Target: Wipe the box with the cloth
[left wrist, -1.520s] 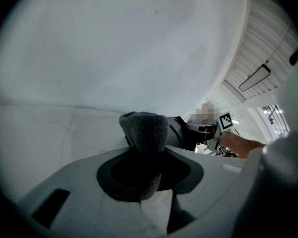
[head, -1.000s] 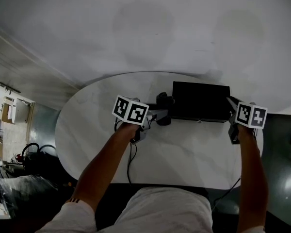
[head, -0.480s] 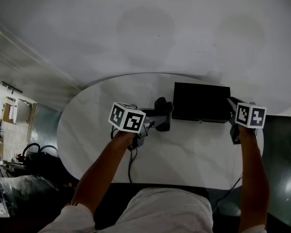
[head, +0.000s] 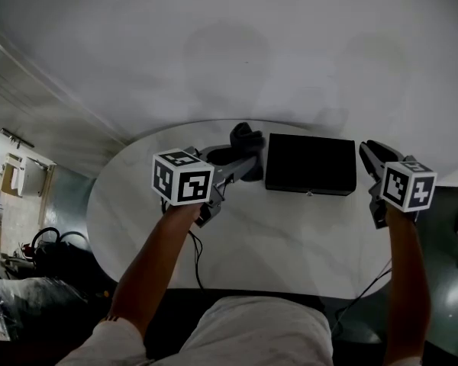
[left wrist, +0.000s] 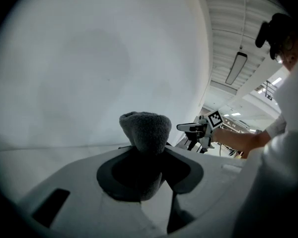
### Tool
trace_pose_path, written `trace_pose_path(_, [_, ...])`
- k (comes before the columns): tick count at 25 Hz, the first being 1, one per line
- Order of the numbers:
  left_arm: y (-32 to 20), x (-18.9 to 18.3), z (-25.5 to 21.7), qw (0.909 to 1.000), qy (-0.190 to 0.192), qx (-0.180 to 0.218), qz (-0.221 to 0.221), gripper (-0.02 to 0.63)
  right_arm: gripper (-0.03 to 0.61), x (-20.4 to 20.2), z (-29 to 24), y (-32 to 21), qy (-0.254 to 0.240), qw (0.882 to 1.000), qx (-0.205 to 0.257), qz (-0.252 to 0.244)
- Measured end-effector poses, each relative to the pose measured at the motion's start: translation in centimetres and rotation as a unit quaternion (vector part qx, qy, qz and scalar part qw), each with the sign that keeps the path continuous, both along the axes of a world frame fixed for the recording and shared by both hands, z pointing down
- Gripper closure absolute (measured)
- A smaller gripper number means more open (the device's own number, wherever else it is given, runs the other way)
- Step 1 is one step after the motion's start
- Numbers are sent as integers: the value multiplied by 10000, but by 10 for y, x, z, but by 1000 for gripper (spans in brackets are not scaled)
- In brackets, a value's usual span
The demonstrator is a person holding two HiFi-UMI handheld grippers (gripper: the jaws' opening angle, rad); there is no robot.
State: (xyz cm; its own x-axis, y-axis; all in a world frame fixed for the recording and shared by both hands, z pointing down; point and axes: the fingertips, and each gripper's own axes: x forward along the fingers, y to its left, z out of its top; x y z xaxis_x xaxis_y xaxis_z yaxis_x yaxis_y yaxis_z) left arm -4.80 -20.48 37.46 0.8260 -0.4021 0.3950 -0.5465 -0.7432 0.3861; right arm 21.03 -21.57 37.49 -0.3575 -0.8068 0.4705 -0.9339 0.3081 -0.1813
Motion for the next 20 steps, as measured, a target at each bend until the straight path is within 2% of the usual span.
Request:
trace_pose_path(6, [-3,18,-54,9936,587,966,-61,495,507,-27,-65,16,-39,9945,939,-454])
trace_pose_path(12, [15,36,-103,9707,1144,2108,131,495,522,-65,-114,45,-244,9782,1816,-982])
trace_pose_path(20, [40,52,-129,9497,1439,2778,101,495,541,-92,-147,81,-422,9551,2629,-1302])
